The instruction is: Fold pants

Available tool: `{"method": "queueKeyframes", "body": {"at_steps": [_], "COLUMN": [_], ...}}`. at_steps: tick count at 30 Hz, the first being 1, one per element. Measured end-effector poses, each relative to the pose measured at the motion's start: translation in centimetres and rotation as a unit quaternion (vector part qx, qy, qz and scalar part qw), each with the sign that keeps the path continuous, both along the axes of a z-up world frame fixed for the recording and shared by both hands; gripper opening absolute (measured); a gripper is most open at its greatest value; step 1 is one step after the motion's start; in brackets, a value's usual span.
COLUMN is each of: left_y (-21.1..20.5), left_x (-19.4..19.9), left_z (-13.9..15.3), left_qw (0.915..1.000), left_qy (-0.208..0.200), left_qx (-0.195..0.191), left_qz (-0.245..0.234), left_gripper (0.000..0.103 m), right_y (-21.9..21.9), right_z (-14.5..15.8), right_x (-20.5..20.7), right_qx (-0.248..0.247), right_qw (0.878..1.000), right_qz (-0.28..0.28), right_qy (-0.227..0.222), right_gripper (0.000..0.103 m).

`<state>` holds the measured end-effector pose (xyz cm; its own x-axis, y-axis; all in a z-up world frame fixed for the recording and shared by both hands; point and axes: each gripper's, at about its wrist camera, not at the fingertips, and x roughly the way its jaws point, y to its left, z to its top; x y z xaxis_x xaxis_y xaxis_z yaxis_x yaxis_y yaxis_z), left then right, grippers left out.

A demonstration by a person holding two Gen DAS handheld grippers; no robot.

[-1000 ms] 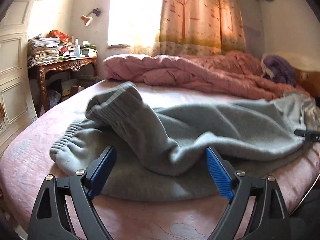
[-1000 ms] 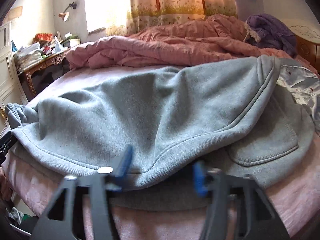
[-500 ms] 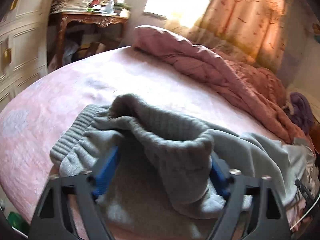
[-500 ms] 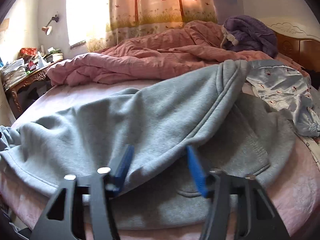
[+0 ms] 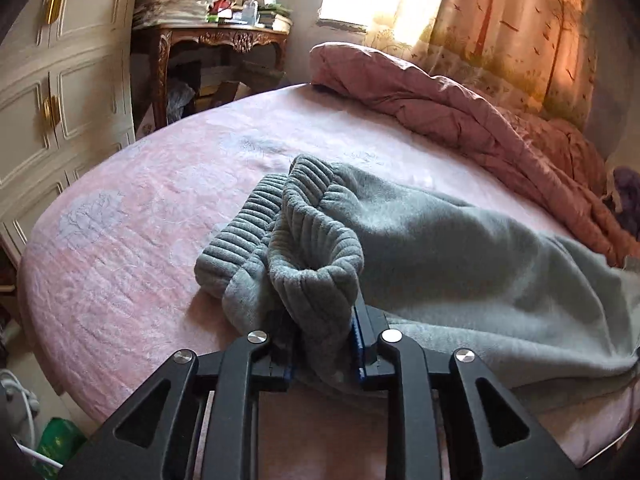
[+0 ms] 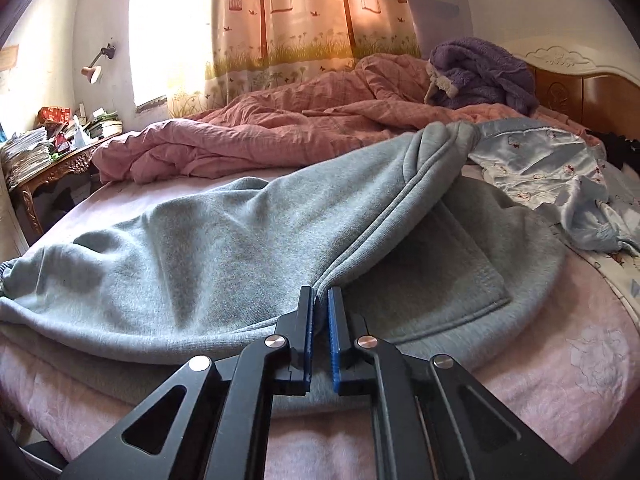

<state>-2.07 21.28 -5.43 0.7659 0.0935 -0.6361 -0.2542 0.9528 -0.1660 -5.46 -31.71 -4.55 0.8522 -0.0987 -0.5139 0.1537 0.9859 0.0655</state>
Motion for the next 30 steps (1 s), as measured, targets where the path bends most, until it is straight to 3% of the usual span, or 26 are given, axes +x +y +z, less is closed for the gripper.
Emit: {"method": "queueKeyframes", "body": {"at_steps": [1, 2, 4, 7, 9, 10, 11, 13, 15, 16, 17, 18, 22, 26, 30], "left_y": [0.0, 0.1, 0.7, 0.9, 1.1, 1.4, 1.7, 2.4, 3.0, 3.4, 3.6, 3.6, 3.1, 2.7, 3.5], "left_x": [-0.5, -0.7, -0.9, -0.6, 0.5, 1.5, 2.6, 5.3, 7.8, 8.8, 9.3, 9.7, 8.9, 8.4, 8.7], "left_z": [0.1, 0.2, 0.8, 3.0, 4.6, 5.0, 5.3, 5.3, 4.5, 4.0, 3.6, 3.3, 3.7, 6.1, 8.2], "left_qw": [1.0, 0.9999, 0.9995, 0.9988, 0.9983, 0.9982, 0.9983, 0.9977, 0.9961, 0.9953, 0.9948, 0.9951, 0.998, 0.9968, 0.986], "left_qy": [-0.007, -0.008, -0.02, -0.041, -0.042, -0.032, -0.022, 0.013, 0.057, 0.073, 0.081, 0.087, 0.047, 0.003, -0.019], "left_qx": [0.003, 0.0, -0.017, 0.009, 0.021, 0.02, 0.017, 0.002, -0.012, -0.02, -0.023, -0.008, 0.024, 0.08, 0.14], "left_qz": [-0.004, -0.01, -0.02, -0.026, -0.034, -0.046, -0.051, -0.066, -0.066, -0.061, -0.057, -0.047, -0.036, 0.007, 0.089], "left_gripper": [0.031, 0.05, 0.069, 0.07, 0.08, 0.083, 0.083, 0.083, 0.081, 0.065, 0.038, 0.032, 0.029, 0.029, 0.029], "right_y": [0.0, 0.1, 0.2, 0.4, 0.5, 0.4, 0.2, -0.3, -1.0, -1.6, -2.2, -3.0, -7.0, -11.0, -13.7], "right_z": [-0.3, -0.8, -1.4, -1.1, -0.8, -0.5, -0.2, 0.5, 1.3, 1.8, 2.2, 2.5, 3.8, 5.6, 7.4], "right_x": [-0.3, -0.2, -0.4, -0.4, -0.2, -0.1, 0.1, 0.3, 0.5, 0.7, 0.9, 1.1, 2.2, 3.6, 5.9], "right_qx": [-0.001, -0.006, -0.019, -0.033, -0.033, -0.029, -0.024, -0.012, -0.004, 0.001, 0.007, 0.014, 0.051, 0.072, 0.071], "right_qw": [1.0, 1.0, 1.0, 0.999, 0.999, 0.999, 1.0, 1.0, 1.0, 1.0, 1.0, 0.999, 0.997, 0.994, 0.991], "right_qz": [0.003, 0.008, 0.015, 0.02, 0.021, 0.019, 0.019, 0.014, 0.004, -0.003, -0.011, -0.02, -0.055, -0.086, -0.114], "right_qy": [0.005, 0.015, 0.014, 0.011, 0.012, 0.009, 0.007, -0.004, -0.013, -0.017, -0.02, -0.021, -0.014, -0.017, -0.015], "right_gripper": [0.006, 0.006, 0.006, 0.01, 0.016, 0.024, 0.03, 0.055, 0.059, 0.059, 0.059, 0.059, 0.059, 0.059, 0.059]}}
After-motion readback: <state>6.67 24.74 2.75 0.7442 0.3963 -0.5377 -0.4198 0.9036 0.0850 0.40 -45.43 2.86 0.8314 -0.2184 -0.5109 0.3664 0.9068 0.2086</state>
